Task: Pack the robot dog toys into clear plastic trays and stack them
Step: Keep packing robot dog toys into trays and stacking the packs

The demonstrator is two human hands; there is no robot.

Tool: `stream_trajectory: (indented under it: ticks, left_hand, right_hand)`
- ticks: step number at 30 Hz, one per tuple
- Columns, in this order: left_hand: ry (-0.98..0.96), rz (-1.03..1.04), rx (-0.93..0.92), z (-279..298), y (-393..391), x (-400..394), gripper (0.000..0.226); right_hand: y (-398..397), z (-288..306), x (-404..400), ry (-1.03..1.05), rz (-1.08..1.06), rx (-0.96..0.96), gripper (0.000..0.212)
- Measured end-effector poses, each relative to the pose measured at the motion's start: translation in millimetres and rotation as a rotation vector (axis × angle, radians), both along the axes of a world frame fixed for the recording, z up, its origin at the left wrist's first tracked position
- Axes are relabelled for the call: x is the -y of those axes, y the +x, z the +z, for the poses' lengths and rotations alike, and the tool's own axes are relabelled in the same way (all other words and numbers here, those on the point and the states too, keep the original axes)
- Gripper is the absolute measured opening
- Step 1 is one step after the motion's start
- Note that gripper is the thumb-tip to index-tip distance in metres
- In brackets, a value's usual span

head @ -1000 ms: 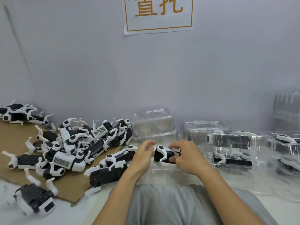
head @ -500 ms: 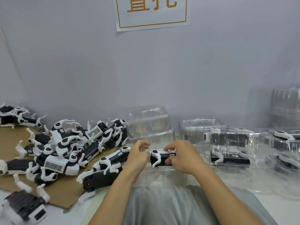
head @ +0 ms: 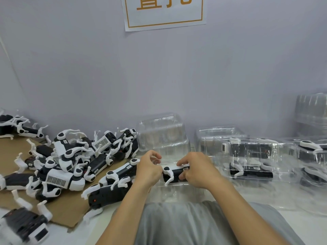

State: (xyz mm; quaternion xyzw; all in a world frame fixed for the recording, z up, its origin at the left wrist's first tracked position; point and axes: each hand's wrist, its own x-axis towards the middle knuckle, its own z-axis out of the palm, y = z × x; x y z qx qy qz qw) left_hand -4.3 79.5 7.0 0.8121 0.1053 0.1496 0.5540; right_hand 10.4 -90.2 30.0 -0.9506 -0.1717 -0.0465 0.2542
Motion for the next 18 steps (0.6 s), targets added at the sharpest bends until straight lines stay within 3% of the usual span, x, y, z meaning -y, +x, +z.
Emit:
stream_trajectory:
  ticks: [6,11,18]
  left_hand:
    - [-0.024,-0.01,0.023,-0.8,-2.6,0.6,0.042]
    - [-0.037,-0.014,0.025,-1.2,-2.2,-0.3,0.042]
    - [-0.004,-0.026,0.03,-0.4,-2.1,-0.5,0.043]
  right_hand:
    - [-1.6,0.5,0.7,0.052,0.042,0.019,0.042]
    - [-3.7,4.7,-0.8,0.003,0.102,0.194,0.026]
    - [-16.2,7.5,-27.5,0.049,0.201,0.101,0.015]
